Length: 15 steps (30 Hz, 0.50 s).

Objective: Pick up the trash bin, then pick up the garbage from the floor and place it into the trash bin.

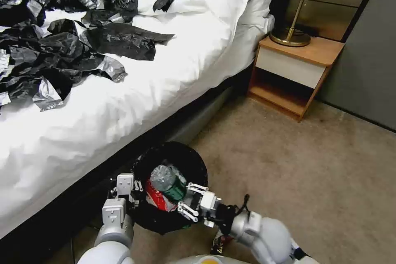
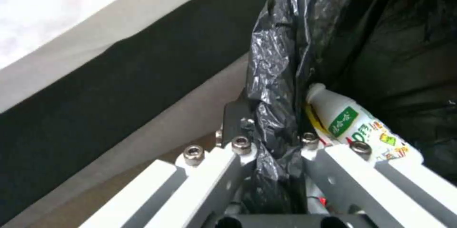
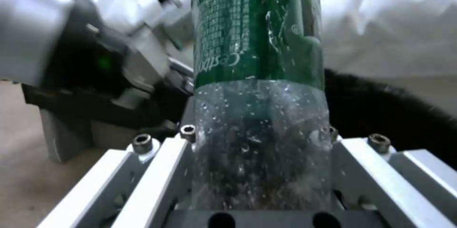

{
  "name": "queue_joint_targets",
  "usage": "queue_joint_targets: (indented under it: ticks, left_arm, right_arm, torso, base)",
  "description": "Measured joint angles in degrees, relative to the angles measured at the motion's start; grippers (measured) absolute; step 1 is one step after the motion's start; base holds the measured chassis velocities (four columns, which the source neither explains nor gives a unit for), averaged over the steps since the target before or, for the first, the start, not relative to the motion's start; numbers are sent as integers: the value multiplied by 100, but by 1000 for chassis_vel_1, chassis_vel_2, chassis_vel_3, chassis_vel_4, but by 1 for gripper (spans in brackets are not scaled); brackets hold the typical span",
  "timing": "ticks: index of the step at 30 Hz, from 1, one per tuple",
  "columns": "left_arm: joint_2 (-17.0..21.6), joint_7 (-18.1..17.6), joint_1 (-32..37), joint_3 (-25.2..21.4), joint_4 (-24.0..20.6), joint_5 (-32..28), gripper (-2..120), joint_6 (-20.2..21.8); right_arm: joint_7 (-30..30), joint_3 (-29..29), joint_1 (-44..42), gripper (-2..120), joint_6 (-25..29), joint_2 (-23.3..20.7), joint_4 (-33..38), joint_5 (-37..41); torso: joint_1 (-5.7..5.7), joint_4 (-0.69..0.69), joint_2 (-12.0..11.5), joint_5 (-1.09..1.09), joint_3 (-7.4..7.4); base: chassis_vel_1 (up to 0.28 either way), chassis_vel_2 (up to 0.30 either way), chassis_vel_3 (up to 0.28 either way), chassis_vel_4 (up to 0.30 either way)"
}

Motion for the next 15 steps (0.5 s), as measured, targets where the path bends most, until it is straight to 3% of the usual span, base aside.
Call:
queue_joint_targets:
  ticks: [6,7,11,15]
  left_arm:
    - [-21,-2,49,39,-2,44,0,-14]
    - [-28,-4,69,94,-13,52,0,-14]
    - [-38,-4,124,200,-51,58,0,-11]
    - [-72,-3,203,330,-79,107,0,-8]
  right_arm:
    - [329,-119,313,27,-217,124,-369,37]
    - [382,-116,383,35,-241,151,-433,38]
    - [440,-133,492,43,-285,192,-480,54]
    - [482,-180,683,61,-345,295,-547,52]
  torso:
    - [0,-1,0,0,0]
    - [0,-2,0,-1,0]
    - [0,-1,0,-1,0]
    - [0,-1,0,0,0]
  base:
    - [0,0,0,0]
    - [0,0,0,0]
    - [0,0,0,0]
    - [0,0,0,0]
